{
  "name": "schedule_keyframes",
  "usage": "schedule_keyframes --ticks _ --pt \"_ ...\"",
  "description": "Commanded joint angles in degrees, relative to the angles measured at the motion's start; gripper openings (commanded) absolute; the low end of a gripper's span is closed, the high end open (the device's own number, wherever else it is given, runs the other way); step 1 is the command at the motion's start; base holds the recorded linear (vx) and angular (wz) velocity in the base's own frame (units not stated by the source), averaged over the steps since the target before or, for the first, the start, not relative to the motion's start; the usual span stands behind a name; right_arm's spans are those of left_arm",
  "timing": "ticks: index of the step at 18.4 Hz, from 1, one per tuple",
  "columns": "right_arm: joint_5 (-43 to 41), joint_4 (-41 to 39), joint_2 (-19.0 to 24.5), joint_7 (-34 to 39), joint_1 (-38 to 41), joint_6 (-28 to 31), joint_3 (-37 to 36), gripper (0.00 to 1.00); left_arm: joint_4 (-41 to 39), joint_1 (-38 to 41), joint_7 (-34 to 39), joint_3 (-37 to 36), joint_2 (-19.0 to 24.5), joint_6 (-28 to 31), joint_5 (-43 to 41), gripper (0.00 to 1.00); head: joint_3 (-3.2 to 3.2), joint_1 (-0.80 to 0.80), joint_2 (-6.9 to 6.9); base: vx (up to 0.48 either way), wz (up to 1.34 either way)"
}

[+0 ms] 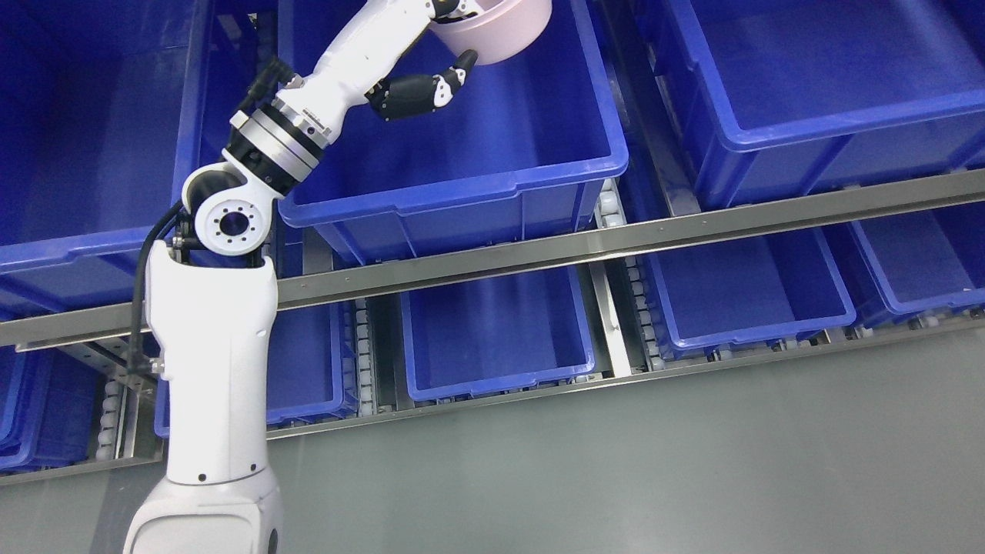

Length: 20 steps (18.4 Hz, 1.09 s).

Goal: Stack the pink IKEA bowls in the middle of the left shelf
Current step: 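Lower the stacked bowls into the middle blue bin on the shelf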

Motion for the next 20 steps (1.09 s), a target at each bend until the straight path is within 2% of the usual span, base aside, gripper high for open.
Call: schedule_keyframes --ticks 1,5,14,20 --pt "0.4 0.0 -1.0 0.1 0.0 0.0 -0.6 1.00 2.9 1.3 -1.3 1.2 4.0 -0.1 -1.9 0.06 0.00 0.00 0.00 0.000 0.00" --pt "0.4 0.0 -1.0 0.2 0.0 0.0 -0.6 1.00 4.9 1.3 -3.8 1.0 3.8 -0.1 -3.8 0.06 0.00 0.00 0.00 0.004 0.02" --pt "0.4 -0.1 -1.0 0.1 0.0 0.0 -0.6 1.00 9.3 0.8 -3.9 0.6 4.7 -0.1 -4.8 0.07 0.00 0.00 0.00 -0.002 -0.01" --pt "0.4 0.0 -1.0 0.1 0.0 0.0 -0.6 1.00 13.1 0.0 -3.6 0.5 2.8 -0.1 -4.7 0.20 0.00 0.00 -0.01 -0.002 -0.01"
